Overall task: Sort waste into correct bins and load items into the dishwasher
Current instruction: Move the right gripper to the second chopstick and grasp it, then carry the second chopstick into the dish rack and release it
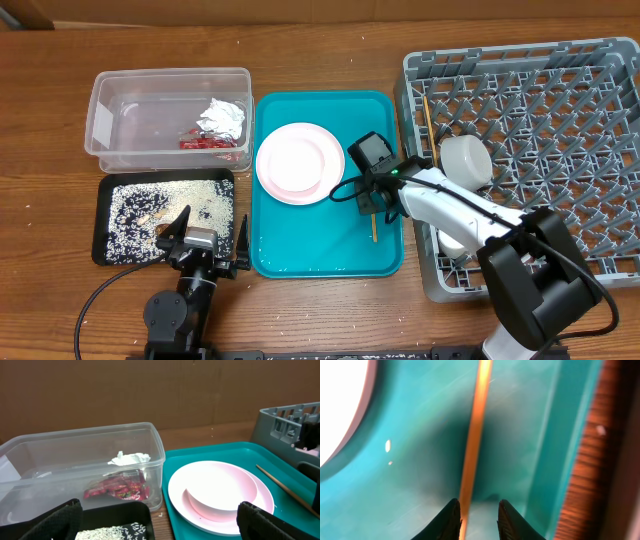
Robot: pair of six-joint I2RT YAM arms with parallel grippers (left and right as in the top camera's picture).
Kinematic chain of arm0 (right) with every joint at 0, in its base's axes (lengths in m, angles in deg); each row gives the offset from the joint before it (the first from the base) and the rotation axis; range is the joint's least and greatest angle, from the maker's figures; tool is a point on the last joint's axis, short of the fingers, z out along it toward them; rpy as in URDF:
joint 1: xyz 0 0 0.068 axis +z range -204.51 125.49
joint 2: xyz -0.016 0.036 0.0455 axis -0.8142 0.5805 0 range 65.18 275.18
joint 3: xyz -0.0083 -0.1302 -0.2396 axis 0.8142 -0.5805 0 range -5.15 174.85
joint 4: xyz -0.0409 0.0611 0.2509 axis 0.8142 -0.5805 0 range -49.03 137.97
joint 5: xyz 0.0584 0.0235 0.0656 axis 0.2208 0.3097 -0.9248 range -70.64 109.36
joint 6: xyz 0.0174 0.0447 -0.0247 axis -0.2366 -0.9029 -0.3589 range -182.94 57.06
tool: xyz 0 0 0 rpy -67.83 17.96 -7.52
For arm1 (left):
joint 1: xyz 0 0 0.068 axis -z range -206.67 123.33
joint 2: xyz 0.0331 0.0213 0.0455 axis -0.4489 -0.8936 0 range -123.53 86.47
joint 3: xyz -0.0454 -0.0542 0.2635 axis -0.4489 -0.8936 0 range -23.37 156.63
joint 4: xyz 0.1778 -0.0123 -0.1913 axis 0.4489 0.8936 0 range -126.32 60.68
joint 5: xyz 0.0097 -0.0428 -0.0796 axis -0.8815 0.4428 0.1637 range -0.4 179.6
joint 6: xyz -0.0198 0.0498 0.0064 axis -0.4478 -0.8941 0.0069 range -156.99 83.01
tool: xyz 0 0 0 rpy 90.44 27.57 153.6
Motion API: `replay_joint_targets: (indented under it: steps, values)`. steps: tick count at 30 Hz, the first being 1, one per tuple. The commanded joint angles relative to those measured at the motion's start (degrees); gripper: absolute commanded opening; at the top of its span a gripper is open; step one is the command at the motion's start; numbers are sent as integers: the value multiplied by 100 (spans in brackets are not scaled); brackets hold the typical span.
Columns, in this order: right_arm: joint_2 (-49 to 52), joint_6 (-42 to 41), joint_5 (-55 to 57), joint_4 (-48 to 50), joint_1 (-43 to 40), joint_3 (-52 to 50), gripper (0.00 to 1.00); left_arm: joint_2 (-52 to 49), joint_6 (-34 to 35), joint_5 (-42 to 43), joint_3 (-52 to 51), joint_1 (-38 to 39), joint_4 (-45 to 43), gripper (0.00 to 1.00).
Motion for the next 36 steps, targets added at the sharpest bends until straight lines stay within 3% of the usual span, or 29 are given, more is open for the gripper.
replay_joint_targets:
  steps: [1, 5, 16, 18, 20, 29, 36]
  values:
    - [42, 201, -273, 4, 98, -57, 27, 61, 37, 20, -33, -17, -7, 100]
    - [42, 151, -291, 0, 98, -57, 17, 61, 35, 20, -33, -17, -7, 100]
    - [238, 63, -326, 142, 87, -282, 16, 61, 37, 20, -33, -17, -7, 100]
    - [229, 184, -323, 151, 87, -258, 9, 59, 37, 20, -33, -17, -7, 100]
    - [210, 181, -302, 0, 87, -79, 4, 61, 37, 20, -33, -17, -7, 100]
    - [-466, 184, 304, -1521, 52, 1716, 4, 61, 37, 20, -33, -17, -7, 100]
    - [-846, 562, 944, -2074, -608, 2378, 4, 61, 37, 20, -33, -17, -7, 100]
